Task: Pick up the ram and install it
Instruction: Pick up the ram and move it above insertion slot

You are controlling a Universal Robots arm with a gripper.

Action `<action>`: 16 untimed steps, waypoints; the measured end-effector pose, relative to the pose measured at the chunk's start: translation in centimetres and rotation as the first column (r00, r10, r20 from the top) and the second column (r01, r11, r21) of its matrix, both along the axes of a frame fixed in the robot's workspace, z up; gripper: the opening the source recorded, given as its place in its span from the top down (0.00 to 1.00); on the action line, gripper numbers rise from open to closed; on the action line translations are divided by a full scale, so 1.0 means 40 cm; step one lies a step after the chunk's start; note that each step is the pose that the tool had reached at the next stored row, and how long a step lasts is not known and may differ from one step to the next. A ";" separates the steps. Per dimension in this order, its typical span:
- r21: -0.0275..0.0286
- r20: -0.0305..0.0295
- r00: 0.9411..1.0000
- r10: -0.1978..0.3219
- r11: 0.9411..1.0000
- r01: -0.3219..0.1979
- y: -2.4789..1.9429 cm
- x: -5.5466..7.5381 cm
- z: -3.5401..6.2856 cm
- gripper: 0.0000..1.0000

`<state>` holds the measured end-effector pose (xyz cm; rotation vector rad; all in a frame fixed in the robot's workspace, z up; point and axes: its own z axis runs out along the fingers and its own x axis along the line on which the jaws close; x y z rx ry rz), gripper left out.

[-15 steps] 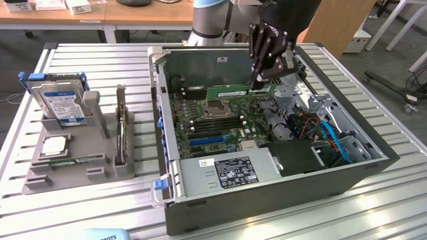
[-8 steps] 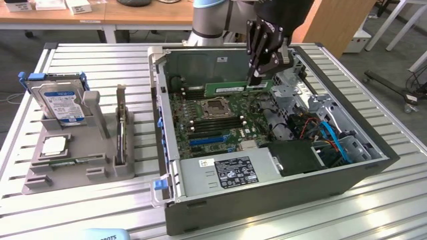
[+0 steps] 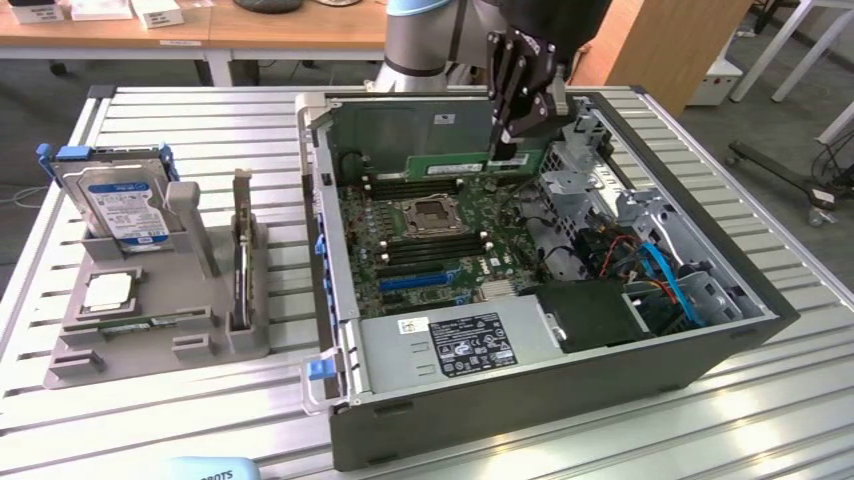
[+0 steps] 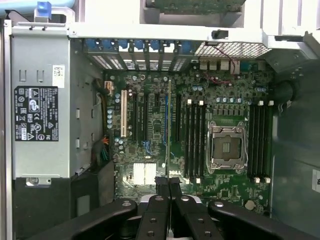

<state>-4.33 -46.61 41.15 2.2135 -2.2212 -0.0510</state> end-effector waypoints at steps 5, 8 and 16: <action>0.000 0.000 1.000 0.000 1.000 0.000 0.026 0.000 -0.001 0.89; 0.001 0.000 1.000 -0.001 1.000 0.001 0.042 0.000 -0.002 0.89; 0.001 0.000 1.000 -0.001 1.000 0.001 0.084 0.000 -0.005 0.89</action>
